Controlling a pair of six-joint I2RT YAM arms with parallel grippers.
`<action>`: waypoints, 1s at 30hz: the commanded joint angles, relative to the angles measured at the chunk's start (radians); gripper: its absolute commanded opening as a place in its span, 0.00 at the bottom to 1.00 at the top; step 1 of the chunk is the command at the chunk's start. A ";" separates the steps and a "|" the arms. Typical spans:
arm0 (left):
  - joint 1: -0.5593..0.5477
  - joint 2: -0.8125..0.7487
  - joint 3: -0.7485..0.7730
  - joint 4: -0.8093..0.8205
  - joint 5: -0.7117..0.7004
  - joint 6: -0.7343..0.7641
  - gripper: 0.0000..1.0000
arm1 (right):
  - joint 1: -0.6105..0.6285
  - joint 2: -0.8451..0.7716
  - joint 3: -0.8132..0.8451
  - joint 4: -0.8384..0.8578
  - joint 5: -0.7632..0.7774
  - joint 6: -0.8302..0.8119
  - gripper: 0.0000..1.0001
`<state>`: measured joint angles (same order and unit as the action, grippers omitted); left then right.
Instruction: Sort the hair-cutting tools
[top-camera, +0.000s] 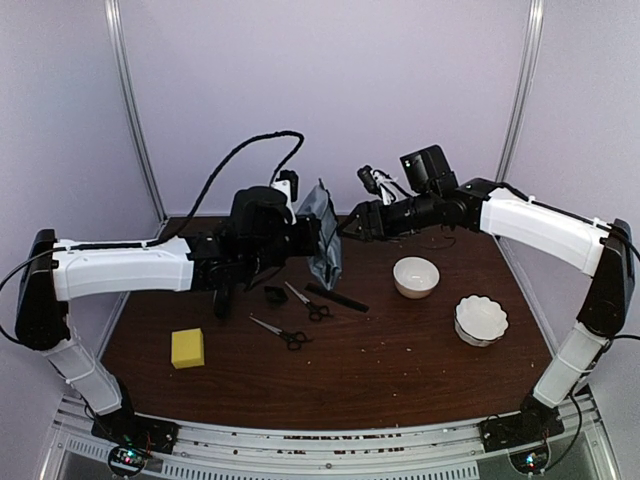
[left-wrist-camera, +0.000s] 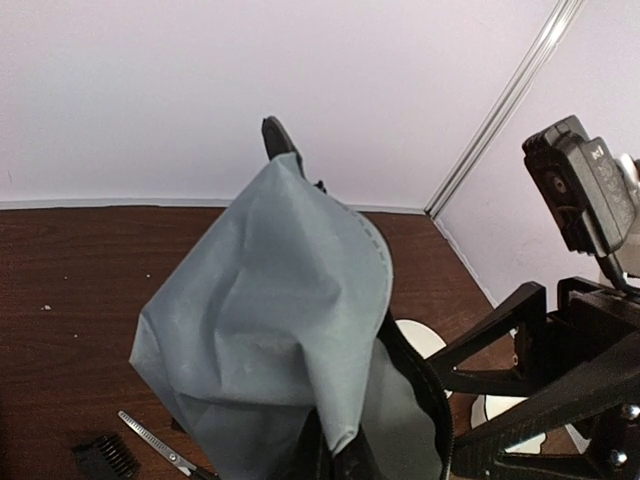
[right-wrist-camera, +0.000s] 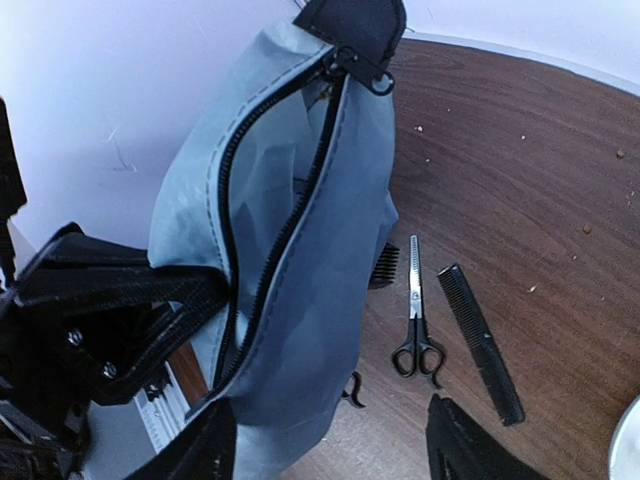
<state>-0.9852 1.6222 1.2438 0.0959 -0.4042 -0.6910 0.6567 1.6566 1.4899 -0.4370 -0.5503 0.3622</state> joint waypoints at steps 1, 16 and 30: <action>-0.010 0.019 0.049 0.021 -0.021 -0.016 0.00 | 0.005 -0.014 0.080 0.006 -0.034 0.024 0.74; -0.038 -0.003 -0.008 0.142 0.029 0.005 0.00 | 0.004 0.092 0.156 -0.050 0.066 0.064 0.49; -0.039 -0.066 -0.020 -0.118 -0.052 0.074 0.66 | -0.012 -0.013 0.097 -0.116 0.358 -0.329 0.00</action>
<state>-1.0267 1.6314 1.2228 0.1276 -0.3862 -0.6735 0.6495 1.7397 1.6115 -0.5236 -0.3687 0.2630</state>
